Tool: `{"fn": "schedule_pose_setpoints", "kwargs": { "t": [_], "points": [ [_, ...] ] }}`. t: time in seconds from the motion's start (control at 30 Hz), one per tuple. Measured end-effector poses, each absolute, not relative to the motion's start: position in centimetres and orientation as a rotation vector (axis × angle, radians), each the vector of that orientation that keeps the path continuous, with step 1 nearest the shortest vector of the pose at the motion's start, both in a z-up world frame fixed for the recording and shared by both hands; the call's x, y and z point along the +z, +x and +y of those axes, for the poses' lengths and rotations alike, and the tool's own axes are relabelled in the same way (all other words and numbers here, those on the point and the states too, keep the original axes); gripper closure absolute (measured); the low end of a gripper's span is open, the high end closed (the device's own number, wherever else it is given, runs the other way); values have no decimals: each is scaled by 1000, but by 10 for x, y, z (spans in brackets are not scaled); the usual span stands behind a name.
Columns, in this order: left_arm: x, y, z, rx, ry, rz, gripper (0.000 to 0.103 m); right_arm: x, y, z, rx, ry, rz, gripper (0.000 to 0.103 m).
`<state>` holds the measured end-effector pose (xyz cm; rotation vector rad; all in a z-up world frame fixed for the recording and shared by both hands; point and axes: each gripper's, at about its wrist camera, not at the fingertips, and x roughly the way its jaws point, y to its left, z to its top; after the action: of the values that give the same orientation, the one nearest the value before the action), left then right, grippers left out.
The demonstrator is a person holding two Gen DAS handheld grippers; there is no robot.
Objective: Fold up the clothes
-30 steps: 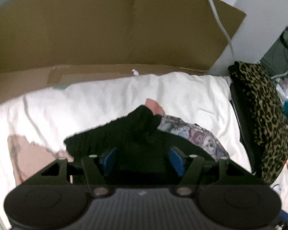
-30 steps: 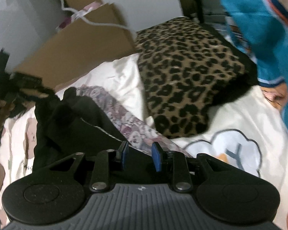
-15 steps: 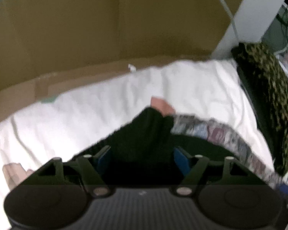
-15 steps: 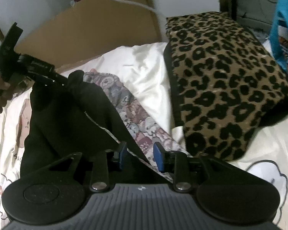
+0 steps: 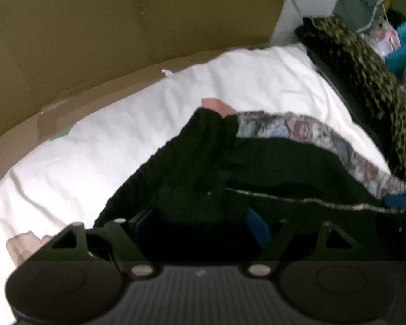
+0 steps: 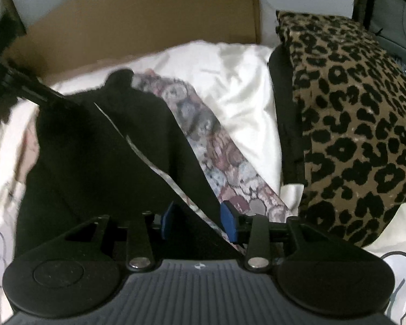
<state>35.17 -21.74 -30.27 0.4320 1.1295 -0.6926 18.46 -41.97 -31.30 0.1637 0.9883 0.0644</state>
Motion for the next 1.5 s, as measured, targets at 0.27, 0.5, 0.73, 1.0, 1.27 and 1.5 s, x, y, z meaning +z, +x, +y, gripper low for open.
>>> {"fn": "schedule_pose_setpoints", "kwargs": {
  "t": [0.27,0.5,0.73,1.0,1.27,1.5],
  "points": [
    [-306,340,-215,-691,511,1065,47,-325,185,-418,89,124,1006,61],
    [-294,332,-212,-698,493,988,62,-323,176,-416,155,99,999,100],
    [-263,324,-224,-721,441,875,71,-301,163,-427,137,125,902,102],
    [-245,330,-248,-713,379,829,77,-275,160,-449,71,172,820,102],
    [-256,337,-279,-698,376,829,78,-279,165,-465,30,208,840,102],
    [-280,348,-293,-651,372,862,78,-294,175,-470,12,222,877,102]
  ]
}}
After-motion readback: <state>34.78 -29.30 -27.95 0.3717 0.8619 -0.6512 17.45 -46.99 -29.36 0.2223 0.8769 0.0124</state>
